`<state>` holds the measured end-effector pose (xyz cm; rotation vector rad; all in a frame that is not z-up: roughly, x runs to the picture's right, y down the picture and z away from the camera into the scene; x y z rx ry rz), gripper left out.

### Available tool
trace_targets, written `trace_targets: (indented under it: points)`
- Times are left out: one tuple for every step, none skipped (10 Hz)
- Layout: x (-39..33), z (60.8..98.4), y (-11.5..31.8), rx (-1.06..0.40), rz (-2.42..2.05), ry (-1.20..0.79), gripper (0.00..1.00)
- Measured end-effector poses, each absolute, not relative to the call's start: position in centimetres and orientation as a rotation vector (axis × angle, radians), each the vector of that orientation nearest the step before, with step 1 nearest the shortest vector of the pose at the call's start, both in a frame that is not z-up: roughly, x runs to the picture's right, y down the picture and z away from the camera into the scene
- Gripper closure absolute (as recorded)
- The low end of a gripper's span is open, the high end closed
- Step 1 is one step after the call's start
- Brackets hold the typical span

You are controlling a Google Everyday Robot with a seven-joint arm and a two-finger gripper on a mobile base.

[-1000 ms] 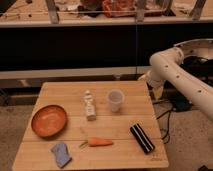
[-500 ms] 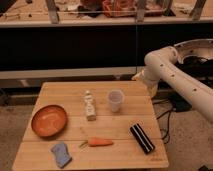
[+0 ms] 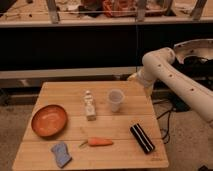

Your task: Place the ceramic cup in the ceramic bowl

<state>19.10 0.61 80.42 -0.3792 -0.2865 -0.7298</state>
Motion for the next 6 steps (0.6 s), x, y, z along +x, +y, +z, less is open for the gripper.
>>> trace_targets:
  points:
    - [18.5, 80.7, 0.9, -0.379, -0.744, -0.302, 0.2]
    - [17.9, 81.1, 1.1, -0.38, -0.757, -0.316, 0.2]
    - [17.0, 81.3, 1.4, -0.379, -0.79, -0.333, 0.2]
    - [16.8, 81.5, 1.7, -0.382, -0.805, -0.341, 0.2]
    - [16.7, 81.7, 2.0, -0.385, -0.81, -0.345, 0.2]
    - [16.4, 81.9, 2.5, -0.388, -0.824, -0.355, 0.2]
